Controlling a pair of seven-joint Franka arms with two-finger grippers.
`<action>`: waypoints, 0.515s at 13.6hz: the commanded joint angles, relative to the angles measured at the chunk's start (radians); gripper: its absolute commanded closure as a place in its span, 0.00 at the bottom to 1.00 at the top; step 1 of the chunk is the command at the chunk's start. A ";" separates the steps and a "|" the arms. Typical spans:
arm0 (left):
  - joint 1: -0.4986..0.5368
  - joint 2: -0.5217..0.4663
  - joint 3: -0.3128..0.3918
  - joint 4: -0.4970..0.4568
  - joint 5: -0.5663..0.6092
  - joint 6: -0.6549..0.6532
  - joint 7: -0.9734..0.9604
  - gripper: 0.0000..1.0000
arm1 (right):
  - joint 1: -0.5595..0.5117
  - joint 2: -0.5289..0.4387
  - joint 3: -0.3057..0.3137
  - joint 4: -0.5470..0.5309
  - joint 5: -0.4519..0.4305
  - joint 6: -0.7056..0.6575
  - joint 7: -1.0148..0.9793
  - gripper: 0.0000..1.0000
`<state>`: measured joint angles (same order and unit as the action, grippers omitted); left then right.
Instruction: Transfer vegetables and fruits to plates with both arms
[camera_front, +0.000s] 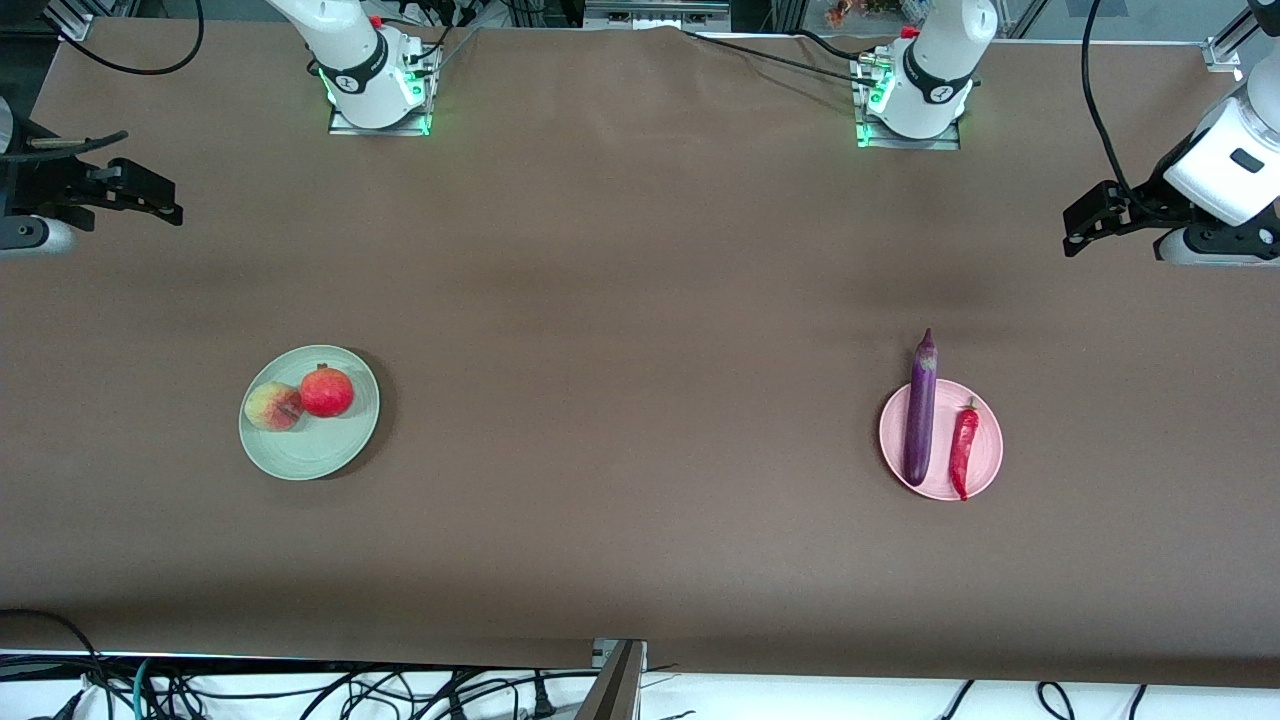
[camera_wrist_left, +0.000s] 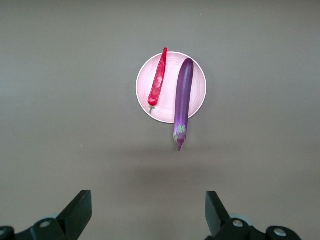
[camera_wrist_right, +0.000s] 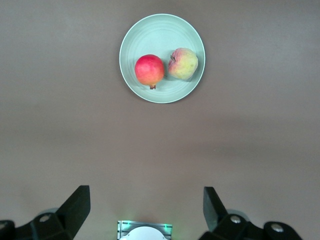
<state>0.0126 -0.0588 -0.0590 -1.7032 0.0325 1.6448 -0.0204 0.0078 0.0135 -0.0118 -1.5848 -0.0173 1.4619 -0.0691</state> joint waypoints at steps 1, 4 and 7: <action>-0.005 0.014 0.002 0.031 -0.023 -0.022 0.002 0.00 | -0.025 -0.029 0.024 -0.020 -0.012 -0.005 0.022 0.00; -0.007 0.022 0.001 0.051 -0.022 -0.042 0.000 0.00 | -0.025 0.002 0.019 0.029 -0.018 -0.038 0.018 0.00; -0.007 0.046 -0.001 0.088 -0.022 -0.063 0.000 0.00 | -0.025 0.005 0.018 0.043 -0.015 -0.038 0.018 0.00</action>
